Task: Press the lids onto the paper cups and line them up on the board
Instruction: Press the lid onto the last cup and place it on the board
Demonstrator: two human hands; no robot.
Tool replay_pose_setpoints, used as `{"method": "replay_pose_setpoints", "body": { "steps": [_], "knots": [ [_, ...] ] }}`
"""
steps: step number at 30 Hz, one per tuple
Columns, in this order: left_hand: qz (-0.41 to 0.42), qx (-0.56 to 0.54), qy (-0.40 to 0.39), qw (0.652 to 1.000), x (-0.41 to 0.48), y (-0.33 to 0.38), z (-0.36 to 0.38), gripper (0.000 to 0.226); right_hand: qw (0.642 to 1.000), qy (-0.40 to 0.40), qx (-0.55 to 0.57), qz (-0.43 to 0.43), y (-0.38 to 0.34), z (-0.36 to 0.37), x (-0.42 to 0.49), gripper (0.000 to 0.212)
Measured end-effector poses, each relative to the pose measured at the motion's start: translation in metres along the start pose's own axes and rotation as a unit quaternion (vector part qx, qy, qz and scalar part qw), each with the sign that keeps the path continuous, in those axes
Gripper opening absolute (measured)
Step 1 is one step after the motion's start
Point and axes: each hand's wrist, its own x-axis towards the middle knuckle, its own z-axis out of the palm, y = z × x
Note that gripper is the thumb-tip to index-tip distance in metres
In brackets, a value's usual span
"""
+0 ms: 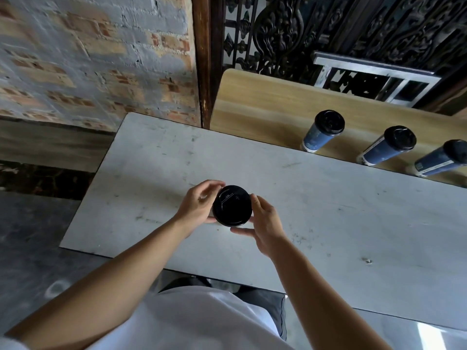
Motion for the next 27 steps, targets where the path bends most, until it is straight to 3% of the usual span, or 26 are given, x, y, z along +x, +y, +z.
{"method": "replay_pose_setpoints", "body": {
  "steps": [5,9,17,23,27],
  "knots": [
    [-0.002,0.018,0.002,1.0,-0.003,-0.002,0.009,0.03,0.999,0.043,-0.025,-0.015,0.001,0.008,-0.003,0.035],
    [-0.012,0.02,0.045,0.999,-0.006,-0.006,0.015,0.029,0.997,-0.007,0.073,0.011,0.002,0.001,-0.012,0.037],
    [-0.057,-0.048,0.103,0.992,-0.016,-0.016,0.029,0.026,0.99,0.021,0.135,-0.023,0.02,-0.002,-0.026,0.03],
    [-0.107,0.001,0.049,0.993,-0.01,-0.016,0.019,0.046,0.998,0.048,0.048,-0.019,0.009,-0.012,-0.02,0.03],
    [-0.084,0.0,0.024,0.996,-0.014,-0.015,0.014,0.043,0.999,0.022,0.042,-0.014,0.008,-0.011,-0.022,0.031]
  ]
}}
